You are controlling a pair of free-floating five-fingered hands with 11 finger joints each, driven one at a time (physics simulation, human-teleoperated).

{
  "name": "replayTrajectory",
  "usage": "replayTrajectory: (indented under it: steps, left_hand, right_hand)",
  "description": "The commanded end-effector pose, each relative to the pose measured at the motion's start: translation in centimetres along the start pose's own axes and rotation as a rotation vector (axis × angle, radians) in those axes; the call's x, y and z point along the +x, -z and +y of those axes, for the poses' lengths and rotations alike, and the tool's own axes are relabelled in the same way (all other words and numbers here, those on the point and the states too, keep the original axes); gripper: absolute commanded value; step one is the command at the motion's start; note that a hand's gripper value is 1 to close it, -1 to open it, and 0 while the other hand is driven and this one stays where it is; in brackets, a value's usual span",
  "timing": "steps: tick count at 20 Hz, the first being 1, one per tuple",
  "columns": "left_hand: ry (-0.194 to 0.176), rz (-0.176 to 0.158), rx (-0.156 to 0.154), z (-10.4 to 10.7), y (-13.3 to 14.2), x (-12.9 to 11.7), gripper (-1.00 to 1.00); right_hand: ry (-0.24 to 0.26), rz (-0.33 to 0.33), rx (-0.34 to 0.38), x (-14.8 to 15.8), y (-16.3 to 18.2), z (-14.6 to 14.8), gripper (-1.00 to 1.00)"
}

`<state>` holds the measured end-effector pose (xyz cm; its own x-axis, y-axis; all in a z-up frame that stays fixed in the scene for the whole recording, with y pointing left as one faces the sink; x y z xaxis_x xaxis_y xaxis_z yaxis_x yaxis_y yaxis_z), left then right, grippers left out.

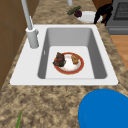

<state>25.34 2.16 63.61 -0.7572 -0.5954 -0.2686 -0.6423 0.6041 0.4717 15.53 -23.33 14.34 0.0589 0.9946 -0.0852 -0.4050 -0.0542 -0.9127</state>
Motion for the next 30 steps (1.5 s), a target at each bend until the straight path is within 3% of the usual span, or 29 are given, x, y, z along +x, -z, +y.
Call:
replayTrajectory:
  steps: [1, 3, 4, 6, 8, 12, 13, 14, 15, 17, 19, 21, 24, 26, 28, 30]
  left_hand:
    - [-0.031, 0.039, 0.049, -2.8, -1.3, -1.7, -1.0]
    - [0.0, 0.035, 0.078, -1.8, -2.1, -1.8, -1.0]
    - [0.009, 0.029, 0.08, -1.6, -2.5, -1.7, 1.0]
    - [0.101, 0.016, 0.083, -0.2, -3.4, -1.4, 1.0]
    - [0.171, -0.01, 0.088, 0.9, -4.4, -1.3, 1.0]
    - [0.172, -0.063, 0.118, 0.9, -4.9, -0.2, 1.0]
    - [0.158, -0.077, 0.13, 0.8, -4.9, 0.5, 1.0]
    - [0.163, -0.061, 0.161, 1.1, -4.7, 1.3, 1.0]
    - [0.167, -0.063, 0.164, 1.4, -4.9, 1.4, 1.0]
    - [0.176, -0.014, 0.231, 3.1, -5.9, 2.3, 1.0]
    - [0.13, 0.055, 0.301, 4.5, -6.4, 2.9, 1.0]
    - [0.075, 0.088, 0.368, 5.8, -6.8, 3.6, 1.0]
    - [0.016, 0.045, 0.392, 7.6, -7.8, 4.4, 1.0]
    - [-0.03, 0.052, 0.414, 8.9, -8.7, 4.8, 1.0]
    - [-0.076, 0.082, 0.454, 10.3, -9.8, 5.3, 1.0]
    - [-0.119, 0.081, 0.474, 11.9, -10.2, 5.6, 1.0]
  right_hand:
    - [0.0, 0.0, 0.0, 0.0, 0.0, 0.0, 0.0]
    - [0.0, 0.0, 0.0, 0.0, 0.0, 0.0, 0.0]
    - [0.0, 0.0, 0.0, 0.0, 0.0, 0.0, 0.0]
    - [0.0, 0.0, 0.0, 0.0, 0.0, 0.0, 0.0]
    - [0.0, 0.0, 0.0, 0.0, 0.0, 0.0, 0.0]
    - [0.0, 0.0, 0.0, 0.0, 0.0, 0.0, 0.0]
    - [0.0, 0.0, 0.0, 0.0, 0.0, 0.0, 0.0]
    - [0.0, 0.0, 0.0, 0.0, 0.0, 0.0, 0.0]
    - [0.0, 0.0, 0.0, 0.0, 0.0, 0.0, 0.0]
    - [0.0, 0.0, 0.0, 0.0, 0.0, 0.0, 0.0]
    - [0.0, 0.0, 0.0, 0.0, 0.0, 0.0, 0.0]
    - [0.0, 0.0, 0.0, 0.0, 0.0, 0.0, 0.0]
    - [0.0, 0.0, 0.0, 0.0, 0.0, 0.0, 0.0]
    - [0.0, 0.0, 0.0, 0.0, 0.0, 0.0, 0.0]
    - [0.0, 0.0, 0.0, 0.0, 0.0, 0.0, 0.0]
    - [0.0, 0.0, 0.0, 0.0, 0.0, 0.0, 0.0]
